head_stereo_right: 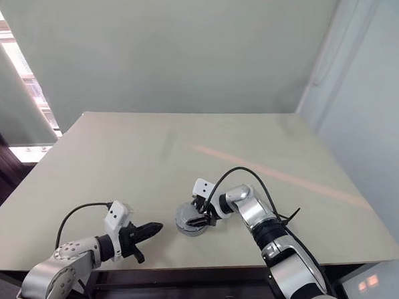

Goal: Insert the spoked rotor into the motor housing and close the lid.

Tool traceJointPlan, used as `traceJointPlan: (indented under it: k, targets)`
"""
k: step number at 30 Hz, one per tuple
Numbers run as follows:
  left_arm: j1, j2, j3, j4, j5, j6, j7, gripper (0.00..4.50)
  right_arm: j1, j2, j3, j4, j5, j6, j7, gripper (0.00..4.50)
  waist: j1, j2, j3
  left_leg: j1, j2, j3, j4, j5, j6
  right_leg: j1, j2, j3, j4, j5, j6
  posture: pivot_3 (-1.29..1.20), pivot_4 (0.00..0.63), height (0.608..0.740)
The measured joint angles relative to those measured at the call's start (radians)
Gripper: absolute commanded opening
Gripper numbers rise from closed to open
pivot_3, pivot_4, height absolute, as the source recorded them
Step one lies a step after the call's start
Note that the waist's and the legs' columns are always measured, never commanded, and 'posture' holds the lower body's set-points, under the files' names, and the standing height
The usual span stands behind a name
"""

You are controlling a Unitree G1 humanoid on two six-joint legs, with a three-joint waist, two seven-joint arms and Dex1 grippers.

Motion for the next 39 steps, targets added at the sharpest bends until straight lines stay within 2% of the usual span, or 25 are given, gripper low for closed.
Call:
traceJointPlan:
  k: [12,29,39]
  targets:
    - [-0.020,-0.004,-0.005,0.027,0.013,-0.008,-0.004,0.00,-0.033,0.003,0.045,-0.005,-0.027,0.047,0.008,3.24,0.000,0.001,0.000,0.000,0.000,-0.001,0.000,0.000,0.000,0.000,0.000,0.000,0.000,0.000,0.000,0.00,0.000,0.740]
    - [-0.019,-0.028,-0.005,0.028,0.019,-0.019,-0.002,0.00,-0.039,0.000,0.088,-0.018,-0.067,0.022,0.012,3.24,0.000,0.001,-0.002,0.000,0.000,0.000,0.000,0.000,0.000,0.001,0.000,0.000,0.000,0.000,0.000,0.00,0.000,0.740]
    - [-0.081,-0.080,-0.070,0.099,0.098,-0.061,0.036,0.00,-0.039,0.002,0.089,-0.019,-0.073,0.047,0.008,3.24,0.001,0.003,-0.006,0.001,-0.001,-0.001,0.000,0.000,0.000,0.002,0.000,-0.001,0.000,0.000,0.000,0.00,0.000,0.740]
